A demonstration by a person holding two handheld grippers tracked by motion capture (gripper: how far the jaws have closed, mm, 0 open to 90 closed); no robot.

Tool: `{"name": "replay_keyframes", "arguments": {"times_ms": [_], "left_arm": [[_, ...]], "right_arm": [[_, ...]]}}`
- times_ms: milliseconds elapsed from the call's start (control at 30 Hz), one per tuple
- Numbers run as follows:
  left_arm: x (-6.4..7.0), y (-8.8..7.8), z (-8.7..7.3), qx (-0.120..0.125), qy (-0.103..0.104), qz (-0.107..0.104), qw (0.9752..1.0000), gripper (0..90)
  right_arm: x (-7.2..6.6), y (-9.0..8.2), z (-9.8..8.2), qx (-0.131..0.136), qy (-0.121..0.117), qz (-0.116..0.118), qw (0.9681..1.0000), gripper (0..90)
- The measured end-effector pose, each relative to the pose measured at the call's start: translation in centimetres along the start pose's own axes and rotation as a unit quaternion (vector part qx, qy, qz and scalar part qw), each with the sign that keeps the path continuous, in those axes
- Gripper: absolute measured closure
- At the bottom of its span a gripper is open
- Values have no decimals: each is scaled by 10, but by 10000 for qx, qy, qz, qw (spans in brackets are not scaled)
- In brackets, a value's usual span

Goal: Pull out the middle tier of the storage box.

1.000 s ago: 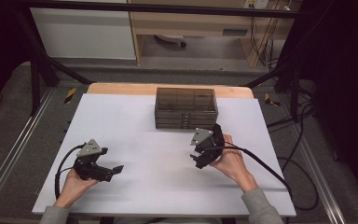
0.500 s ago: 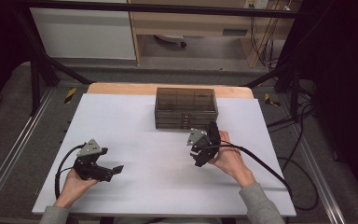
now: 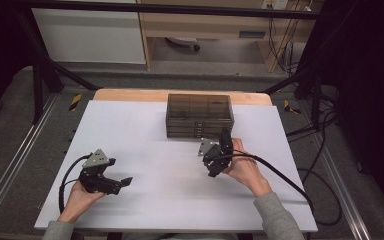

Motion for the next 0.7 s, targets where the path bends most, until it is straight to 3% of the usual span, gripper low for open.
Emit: {"name": "replay_keyframes", "arguments": {"times_ms": [267,700], "left_arm": [[0,0,0,-2,-1,-5,10000,23],[0,0,0,-14,0,-6,10000,23]], "right_arm": [[2,3,4,77,-177,-202,9996,16],[0,12,3,104,-469,-342,9983,33]]}}
Point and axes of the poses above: each handheld gripper's, and its own axes: y roughly forward along the jaws, z roughly out of its top, x roughly to its right, the point moved 4 cm from there along y, roughly forward along the jaws, and after that the axes turned 13 degrees about x, right-handed, at the moved point
